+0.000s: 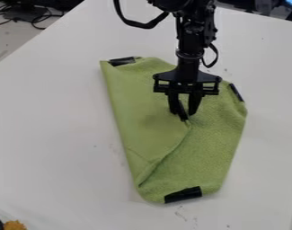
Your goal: Unfold the cloth from centre to bottom left
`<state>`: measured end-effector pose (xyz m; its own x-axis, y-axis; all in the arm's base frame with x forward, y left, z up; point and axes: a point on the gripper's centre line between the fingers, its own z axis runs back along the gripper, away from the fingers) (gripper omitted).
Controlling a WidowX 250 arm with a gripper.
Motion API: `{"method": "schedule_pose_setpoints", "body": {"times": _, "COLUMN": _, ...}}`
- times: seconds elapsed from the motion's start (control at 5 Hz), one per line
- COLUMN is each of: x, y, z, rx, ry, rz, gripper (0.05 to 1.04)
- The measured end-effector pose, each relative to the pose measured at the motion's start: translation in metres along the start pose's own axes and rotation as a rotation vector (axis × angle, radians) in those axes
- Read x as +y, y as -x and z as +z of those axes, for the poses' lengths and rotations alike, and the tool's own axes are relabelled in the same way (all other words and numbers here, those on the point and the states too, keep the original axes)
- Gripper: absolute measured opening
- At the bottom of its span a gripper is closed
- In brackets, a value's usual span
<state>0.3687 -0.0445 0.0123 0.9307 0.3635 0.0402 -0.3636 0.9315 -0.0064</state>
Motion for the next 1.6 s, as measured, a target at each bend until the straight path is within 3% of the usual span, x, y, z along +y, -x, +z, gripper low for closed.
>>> {"method": "schedule_pose_setpoints", "body": {"times": 0.2, "x": 0.0, "y": 0.0, "z": -0.001, "rx": 0.001, "ry": 0.011, "rz": 0.001, "gripper": 0.171}}
{"method": "schedule_pose_setpoints", "body": {"times": 0.4, "x": 0.0, "y": 0.0, "z": -0.002, "rx": -0.004, "ry": 0.015, "rz": 0.007, "gripper": 0.07}}
{"method": "schedule_pose_setpoints", "body": {"times": 0.6, "x": 0.003, "y": 0.001, "z": -0.001, "rx": 0.004, "ry": -0.008, "rz": 0.009, "gripper": 0.056}}
{"method": "schedule_pose_setpoints", "body": {"times": 0.8, "x": 0.011, "y": 0.004, "z": 0.007, "rx": 0.031, "ry": -0.082, "rz": 0.033, "gripper": 0.055}}
{"method": "schedule_pose_setpoints", "body": {"times": 1.0, "x": 0.013, "y": 0.005, "z": 0.044, "rx": -0.034, "ry": -0.125, "rz": 0.069, "gripper": 0.055}}
{"method": "schedule_pose_setpoints", "body": {"times": 1.2, "x": 0.03, "y": 0.001, "z": 0.067, "rx": -0.08, "ry": -0.134, "rz": 0.116, "gripper": 0.055}}
{"method": "schedule_pose_setpoints", "body": {"times": 1.6, "x": 0.094, "y": 0.024, "z": 0.045, "rx": -0.061, "ry": -0.072, "rz": 0.284, "gripper": 0.055}}
